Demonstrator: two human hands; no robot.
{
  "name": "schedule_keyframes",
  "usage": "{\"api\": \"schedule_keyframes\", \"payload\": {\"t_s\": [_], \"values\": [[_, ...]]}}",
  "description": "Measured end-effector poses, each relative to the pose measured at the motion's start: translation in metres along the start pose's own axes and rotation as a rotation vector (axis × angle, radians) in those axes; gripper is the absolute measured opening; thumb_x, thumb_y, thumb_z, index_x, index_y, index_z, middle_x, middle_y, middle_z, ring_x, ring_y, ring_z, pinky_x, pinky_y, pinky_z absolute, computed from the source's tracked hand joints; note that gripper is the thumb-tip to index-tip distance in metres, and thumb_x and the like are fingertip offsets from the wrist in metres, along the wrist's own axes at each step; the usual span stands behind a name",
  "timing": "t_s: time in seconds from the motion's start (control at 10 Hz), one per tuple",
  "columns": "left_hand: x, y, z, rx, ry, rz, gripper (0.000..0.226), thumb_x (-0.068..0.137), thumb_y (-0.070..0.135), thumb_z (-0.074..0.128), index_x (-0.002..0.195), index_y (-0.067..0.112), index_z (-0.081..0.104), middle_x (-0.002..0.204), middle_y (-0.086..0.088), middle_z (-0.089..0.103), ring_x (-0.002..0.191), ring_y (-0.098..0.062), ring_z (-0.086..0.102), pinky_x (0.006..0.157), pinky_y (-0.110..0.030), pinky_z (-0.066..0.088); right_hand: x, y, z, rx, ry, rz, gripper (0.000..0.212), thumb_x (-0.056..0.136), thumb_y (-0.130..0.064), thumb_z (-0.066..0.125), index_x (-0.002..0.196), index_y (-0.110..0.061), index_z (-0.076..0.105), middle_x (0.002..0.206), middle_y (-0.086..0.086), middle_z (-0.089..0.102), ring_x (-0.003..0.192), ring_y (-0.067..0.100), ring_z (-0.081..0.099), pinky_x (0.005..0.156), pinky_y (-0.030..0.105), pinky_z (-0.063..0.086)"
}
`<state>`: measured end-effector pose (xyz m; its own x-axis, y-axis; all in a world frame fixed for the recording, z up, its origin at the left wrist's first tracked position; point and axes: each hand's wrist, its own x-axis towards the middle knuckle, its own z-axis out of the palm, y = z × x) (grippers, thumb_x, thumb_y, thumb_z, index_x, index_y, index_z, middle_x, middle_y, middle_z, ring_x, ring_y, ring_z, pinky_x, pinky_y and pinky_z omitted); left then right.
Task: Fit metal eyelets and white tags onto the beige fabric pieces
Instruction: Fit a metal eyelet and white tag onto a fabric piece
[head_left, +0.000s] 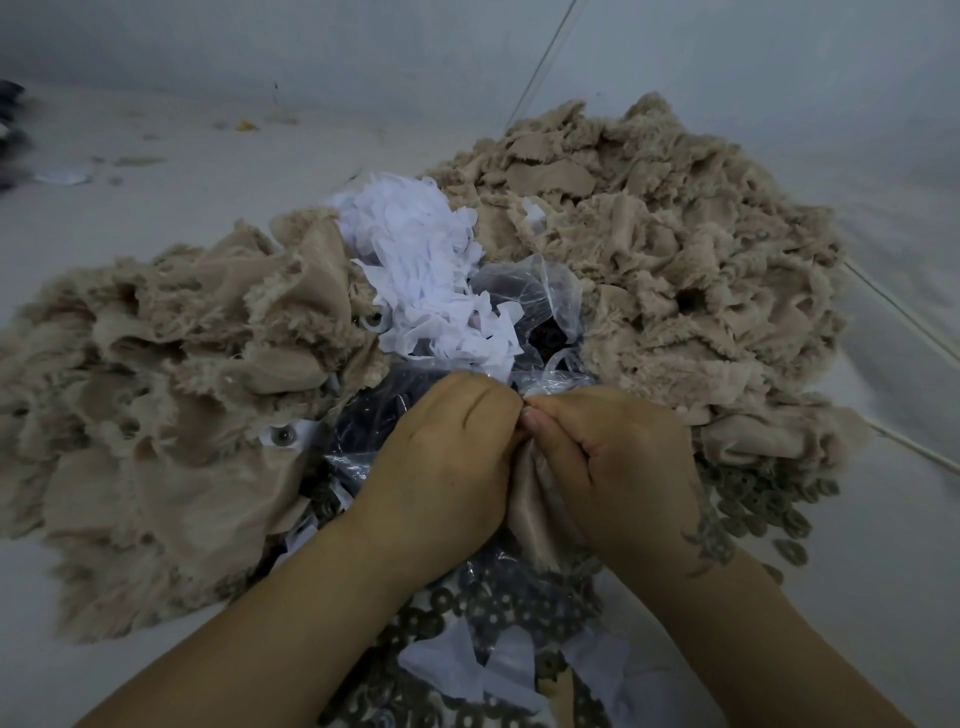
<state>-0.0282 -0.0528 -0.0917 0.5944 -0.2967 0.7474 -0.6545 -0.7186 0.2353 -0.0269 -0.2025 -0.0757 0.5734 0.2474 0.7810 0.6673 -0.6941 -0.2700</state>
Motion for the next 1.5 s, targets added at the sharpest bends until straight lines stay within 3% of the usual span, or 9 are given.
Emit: {"api": "schedule_keyframes", "payload": {"t_s": [0.3, 0.5, 0.7, 0.8, 1.0, 1.1, 1.3, 1.4, 1.5], "values": [[0.008, 0.01, -0.006, -0.079, 0.032, -0.121, 0.029, 0.096, 0.014, 0.049, 0.087, -0.007, 0.066, 0.086, -0.016, 0.066, 0.072, -0.032, 0.062, 0.064, -0.044, 0.051, -0.003, 0.001, -0.006, 0.265, 0.082, 0.238, 0.032, 0.096, -0.024, 0.052, 0.084, -0.007, 0.076, 0.077, -0.003, 0.07, 0.072, 0.008, 0.065, 0.065, 0.019, 0.05], [0.014, 0.017, -0.018, -0.075, 0.093, -0.002, 0.045, 0.105, 0.017, 0.036, 0.097, -0.013, 0.068, 0.111, -0.025, 0.068, 0.107, -0.03, 0.061, 0.1, -0.03, 0.049, 0.006, 0.018, -0.016, 0.389, -0.183, 0.357, 0.063, 0.082, 0.0, 0.064, 0.137, -0.028, 0.052, 0.137, -0.005, 0.052, 0.123, 0.002, 0.052, 0.098, 0.018, 0.047], [0.02, 0.033, -0.017, -0.274, -0.173, 0.082, 0.021, 0.094, 0.002, 0.054, 0.113, -0.002, 0.064, 0.127, -0.024, 0.055, 0.11, -0.036, 0.053, 0.093, -0.045, 0.045, -0.003, 0.006, -0.005, 0.512, -0.173, 0.364, 0.045, 0.067, -0.003, 0.061, 0.101, -0.032, 0.06, 0.097, -0.035, 0.064, 0.092, -0.021, 0.057, 0.079, 0.002, 0.045], [0.02, 0.027, -0.02, -0.164, -0.147, 0.108, 0.015, 0.097, 0.013, 0.055, 0.104, 0.012, 0.068, 0.108, -0.007, 0.064, 0.095, -0.027, 0.059, 0.081, -0.045, 0.049, 0.002, 0.004, -0.002, 0.57, -0.17, 0.351, 0.026, 0.084, -0.006, 0.06, 0.092, -0.03, 0.062, 0.082, -0.019, 0.065, 0.079, -0.003, 0.063, 0.07, 0.013, 0.049], [0.025, -0.01, -0.064, 0.144, 0.038, 0.275, 0.036, 0.102, 0.005, 0.048, 0.073, -0.006, 0.065, 0.079, -0.02, 0.06, 0.075, -0.031, 0.054, 0.063, -0.045, 0.044, 0.004, -0.003, -0.001, 0.365, -0.171, 0.267, 0.048, 0.079, 0.003, 0.075, 0.121, -0.02, 0.068, 0.097, -0.019, 0.066, 0.087, -0.002, 0.064, 0.074, 0.008, 0.05], [0.021, -0.034, -0.082, 0.387, 0.053, 0.159, 0.009, 0.085, -0.004, 0.062, 0.078, -0.008, 0.065, 0.087, -0.023, 0.061, 0.087, -0.034, 0.054, 0.072, -0.047, 0.048, 0.01, 0.002, -0.005, 0.198, -0.154, 0.24, 0.037, 0.083, -0.002, 0.074, 0.117, -0.016, 0.07, 0.096, -0.008, 0.069, 0.082, 0.004, 0.063, 0.075, 0.014, 0.054], [-0.002, -0.046, -0.074, 0.824, -0.614, -0.432, 0.047, 0.083, 0.011, 0.04, 0.125, -0.005, 0.056, 0.116, -0.029, 0.06, 0.116, -0.045, 0.052, 0.111, -0.062, 0.027, 0.011, 0.02, -0.017, -0.148, -0.192, 0.368, 0.031, 0.083, 0.0, 0.069, 0.113, -0.009, 0.073, 0.112, 0.01, 0.069, 0.099, 0.025, 0.064, 0.087, 0.027, 0.044], [-0.004, -0.041, -0.071, 0.846, -0.631, -0.446, 0.028, 0.088, 0.011, 0.044, 0.107, 0.0, 0.061, 0.097, -0.022, 0.063, 0.101, -0.038, 0.058, 0.098, -0.062, 0.038, 0.01, 0.033, -0.028, -0.319, -0.19, 0.566, 0.041, 0.08, 0.005, 0.066, 0.12, -0.005, 0.068, 0.121, 0.021, 0.061, 0.1, 0.039, 0.061, 0.085, 0.041, 0.05], [0.005, -0.035, -0.073, 0.767, -0.338, -0.284, 0.022, 0.055, -0.004, 0.076, 0.054, 0.005, 0.056, 0.05, -0.014, 0.049, 0.055, -0.03, 0.056, 0.059, -0.036, 0.045, 0.01, 0.039, -0.034, -0.415, -0.234, 0.652, 0.035, 0.082, -0.001, 0.062, 0.116, -0.006, 0.065, 0.119, 0.019, 0.057, 0.094, 0.036, 0.059, 0.078, 0.04, 0.051]]}}
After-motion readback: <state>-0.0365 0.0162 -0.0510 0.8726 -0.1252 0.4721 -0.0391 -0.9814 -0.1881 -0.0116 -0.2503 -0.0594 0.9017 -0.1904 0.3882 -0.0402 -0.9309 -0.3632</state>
